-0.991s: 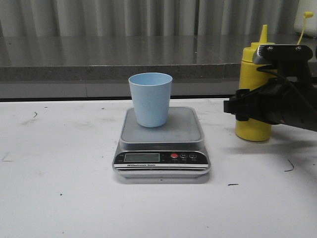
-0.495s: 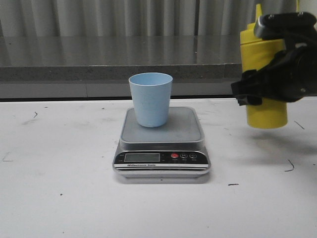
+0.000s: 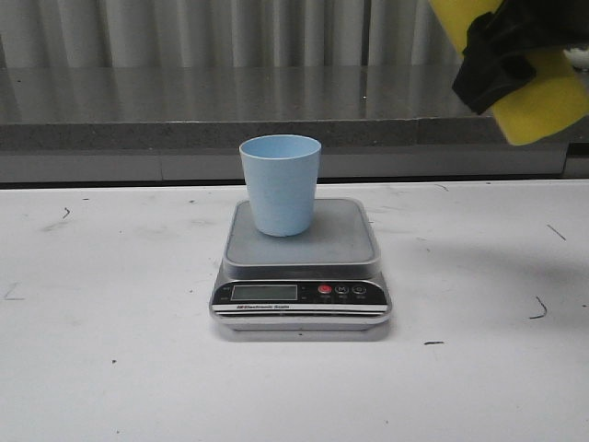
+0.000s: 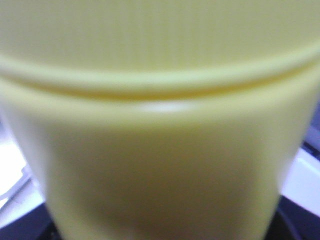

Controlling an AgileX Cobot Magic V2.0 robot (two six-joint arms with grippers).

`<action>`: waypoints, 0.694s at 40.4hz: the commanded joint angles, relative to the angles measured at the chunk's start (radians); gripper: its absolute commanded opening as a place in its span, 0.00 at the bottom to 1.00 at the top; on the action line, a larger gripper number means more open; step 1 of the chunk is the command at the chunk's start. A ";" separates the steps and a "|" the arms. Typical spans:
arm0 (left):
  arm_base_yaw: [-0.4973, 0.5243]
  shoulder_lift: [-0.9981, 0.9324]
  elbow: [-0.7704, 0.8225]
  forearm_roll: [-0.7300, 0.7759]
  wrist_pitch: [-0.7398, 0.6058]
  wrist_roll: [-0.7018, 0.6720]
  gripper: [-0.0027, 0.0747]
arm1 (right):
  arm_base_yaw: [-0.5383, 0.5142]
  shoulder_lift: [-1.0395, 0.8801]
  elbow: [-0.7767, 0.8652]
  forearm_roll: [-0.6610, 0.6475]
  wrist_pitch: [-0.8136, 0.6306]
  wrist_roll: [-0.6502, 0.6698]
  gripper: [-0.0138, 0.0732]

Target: Pour seasoning into cup on scale with both arms

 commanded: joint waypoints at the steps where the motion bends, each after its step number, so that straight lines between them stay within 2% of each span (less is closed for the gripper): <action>1: 0.002 0.007 -0.026 -0.003 -0.082 -0.009 0.44 | 0.016 -0.039 -0.122 -0.132 0.025 -0.031 0.56; 8: 0.002 0.007 -0.026 -0.003 -0.082 -0.009 0.44 | 0.100 0.006 -0.205 -0.421 0.096 -0.031 0.56; 16: 0.002 0.007 -0.026 -0.003 -0.082 -0.009 0.44 | 0.182 0.076 -0.208 -0.766 0.122 -0.031 0.56; 20: 0.002 0.007 -0.026 -0.003 -0.082 -0.009 0.44 | 0.201 0.115 -0.208 -0.908 0.125 -0.031 0.56; 28: 0.002 0.007 -0.026 -0.003 -0.082 -0.009 0.44 | 0.222 0.173 -0.208 -1.100 0.141 -0.031 0.56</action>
